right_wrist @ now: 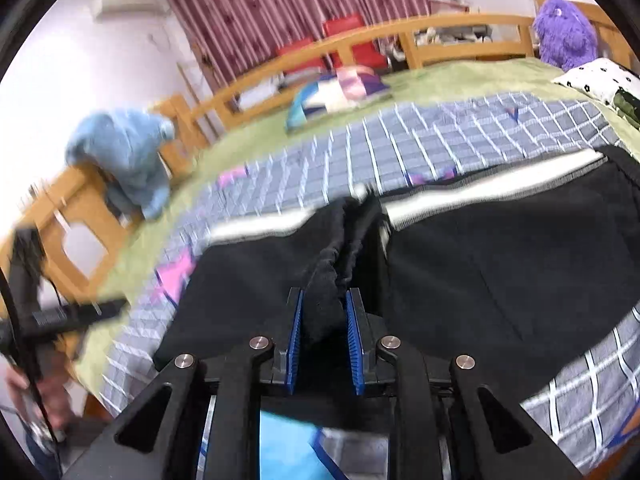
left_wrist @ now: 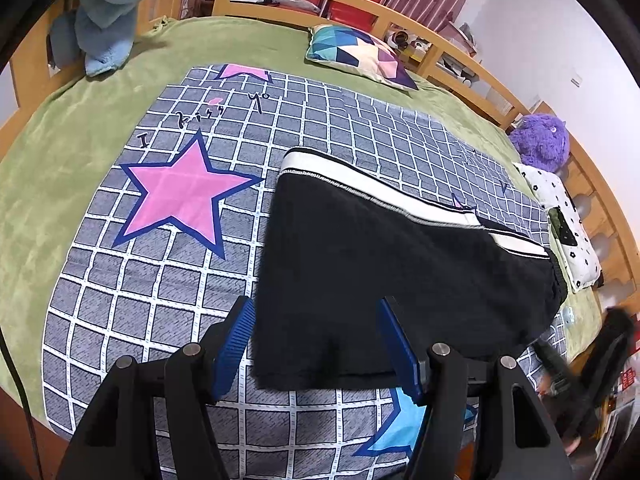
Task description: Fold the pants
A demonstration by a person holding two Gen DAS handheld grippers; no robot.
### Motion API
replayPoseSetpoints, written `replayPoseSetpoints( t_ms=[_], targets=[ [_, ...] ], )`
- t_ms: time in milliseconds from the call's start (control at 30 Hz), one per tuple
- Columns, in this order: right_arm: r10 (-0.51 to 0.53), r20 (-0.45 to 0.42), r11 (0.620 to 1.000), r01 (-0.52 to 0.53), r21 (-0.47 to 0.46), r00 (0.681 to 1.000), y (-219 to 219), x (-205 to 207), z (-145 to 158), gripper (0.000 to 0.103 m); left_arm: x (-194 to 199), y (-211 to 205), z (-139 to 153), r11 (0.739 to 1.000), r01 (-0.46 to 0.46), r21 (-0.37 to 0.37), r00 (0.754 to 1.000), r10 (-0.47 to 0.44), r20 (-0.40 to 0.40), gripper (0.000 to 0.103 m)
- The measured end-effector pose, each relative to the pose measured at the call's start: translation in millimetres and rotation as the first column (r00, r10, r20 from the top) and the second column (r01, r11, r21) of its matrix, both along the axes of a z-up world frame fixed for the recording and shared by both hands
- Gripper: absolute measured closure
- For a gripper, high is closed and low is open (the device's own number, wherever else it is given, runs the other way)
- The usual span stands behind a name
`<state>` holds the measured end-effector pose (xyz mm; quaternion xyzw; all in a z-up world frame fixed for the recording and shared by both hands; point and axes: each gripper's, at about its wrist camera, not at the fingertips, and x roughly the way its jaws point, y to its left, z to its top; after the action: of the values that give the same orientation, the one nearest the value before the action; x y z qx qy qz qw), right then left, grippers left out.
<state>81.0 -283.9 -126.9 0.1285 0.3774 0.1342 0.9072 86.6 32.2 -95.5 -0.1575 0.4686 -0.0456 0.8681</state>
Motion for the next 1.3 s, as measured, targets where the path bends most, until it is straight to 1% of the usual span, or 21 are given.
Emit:
replayPoseSetpoints(
  t_ms=[33, 100, 167, 233, 300, 367, 500, 567, 667, 733, 767, 800, 833, 900, 1033, 1067, 1167, 1200, 1233, 1267, 1300],
  targets=[
    [0.013, -0.040, 0.998, -0.015, -0.055, 0.999, 6.7, -1.4, -14.6, 0.081, -0.3, -0.4, 0.3, 1.000, 0.002, 0.000, 1.000, -0.002, 0.002, 0.041],
    [0.028, -0.131, 0.995, -0.041, -0.096, 0.991, 9.3, -3.6, -42.8, 0.078, -1.3, 0.1, 2.3, 1.000, 0.003, -0.001, 1.000, -0.003, 0.014, 0.041],
    [0.032, -0.167, 0.994, -0.049, -0.099, 0.986, 10.8, -3.8, -58.7, 0.078, -2.4, 5.8, 6.0, 1.000, -0.004, -0.011, 0.999, 0.004, 0.038, 0.041],
    [0.049, -0.145, 0.993, -0.064, -0.097, 0.988, 7.4, -8.7, -51.7, 0.074, 0.9, 14.8, 11.2, 1.000, 0.002, -0.007, 0.997, -0.002, 0.075, 0.041],
    [0.055, -0.126, 0.995, -0.065, -0.078, 0.990, 2.4, -10.0, -37.9, 0.053, 6.5, 25.9, 17.0, 0.998, -0.016, 0.053, 0.993, 0.009, 0.120, 0.040],
    [0.041, -0.060, 0.997, -0.045, -0.065, 0.997, -1.8, -8.7, -20.7, 0.043, 14.5, 35.4, 18.1, 0.994, -0.004, 0.108, 0.991, -0.011, 0.135, 0.035],
    [0.047, -0.049, 0.995, -0.051, -0.091, 0.998, 1.1, 22.5, -12.1, 0.043, 28.6, 41.9, -0.6, 0.988, 0.098, 0.117, 0.989, -0.110, 0.101, 0.035],
    [0.027, -0.060, 0.995, -0.033, -0.091, 0.998, 1.8, 45.8, -19.7, 0.043, 31.5, 36.7, -16.5, 0.982, 0.142, 0.123, 0.985, -0.153, 0.080, 0.035],
    [-0.005, -0.128, 1.000, 0.002, -0.026, 0.992, -2.9, 77.0, -40.7, 0.043, 34.8, 19.9, -53.5, 0.967, 0.241, 0.084, 0.969, -0.244, 0.033, 0.035],
    [-0.007, -0.210, 1.000, 0.002, -0.027, 0.978, -1.0, 93.7, -65.9, 0.054, 34.8, 7.1, -84.7, 0.955, 0.280, 0.097, 0.960, -0.278, -0.035, 0.035],
    [-0.012, -0.231, 0.998, -0.001, -0.059, 0.973, 2.4, 99.2, -73.6, 0.072, 33.8, 3.8, -95.6, 0.953, 0.285, 0.108, 0.959, -0.282, -0.040, 0.034],
    [-0.016, -0.209, 0.993, -0.008, -0.115, 0.978, 5.2, 98.5, -80.2, 0.078, 30.6, 2.7, -100.6, 0.952, 0.281, 0.120, 0.959, -0.282, -0.010, 0.033],
    [-0.009, -0.174, 0.993, -0.011, -0.115, 0.985, 4.7, 94.0, -78.1, 0.079, 24.6, 2.0, -100.1, 0.948, 0.286, 0.139, 0.955, -0.294, 0.044, 0.033],
    [-0.011, -0.177, 0.995, -0.007, -0.103, 0.984, 1.7, 90.9, -76.9, 0.079, 25.3, 3.6, -97.5, 0.944, 0.301, 0.132, 0.950, -0.309, 0.039, 0.033],
    [0.025, -0.189, 0.994, -0.045, -0.104, 0.982, 0.5, 97.5, -67.0, 0.076, 34.9, 19.0, -88.2, 0.952, 0.305, 0.024, 0.952, -0.306, 0.010, 0.033],
    [0.031, -0.174, 0.993, -0.051, -0.109, 0.984, 1.6, 100.6, -62.6, 0.071, 36.3, 22.8, -85.5, 0.955, 0.297, 0.018, 0.955, -0.297, 0.019, 0.033],
    [0.030, -0.120, 0.989, -0.047, -0.143, 0.992, 3.6, 121.4, -49.4, 0.045, 39.9, 29.5, -81.8, 0.958, 0.287, 0.031, 0.956, -0.288, 0.055, 0.033],
    [0.026, -0.125, 0.989, -0.044, -0.141, 0.992, 5.4, 128.4, -49.9, 0.043, 41.1, 28.6, -81.1, 0.957, 0.287, 0.033, 0.955, -0.289, 0.063, 0.033],
    [0.033, -0.163, 0.990, -0.055, -0.132, 0.986, 7.3, 144.0, -56.4, 0.043, 42.9, 28.0, -81.8, 0.958, 0.285, 0.035, 0.955, -0.287, 0.069, 0.033],
    [0.038, -0.200, 0.990, -0.065, -0.128, 0.979, 9.8, 153.8, -61.3, 0.049, 45.7, 28.0, -83.5, 0.959, 0.280, 0.032, 0.957, -0.282, 0.068, 0.033],
    [0.044, -0.246, 0.990, -0.075, -0.120, 0.968, 12.1, 164.7, -68.9, 0.067, 48.4, 28.2, -85.7, 0.960, 0.278, 0.021, 0.958, -0.279, 0.064, 0.033]
  ],
)
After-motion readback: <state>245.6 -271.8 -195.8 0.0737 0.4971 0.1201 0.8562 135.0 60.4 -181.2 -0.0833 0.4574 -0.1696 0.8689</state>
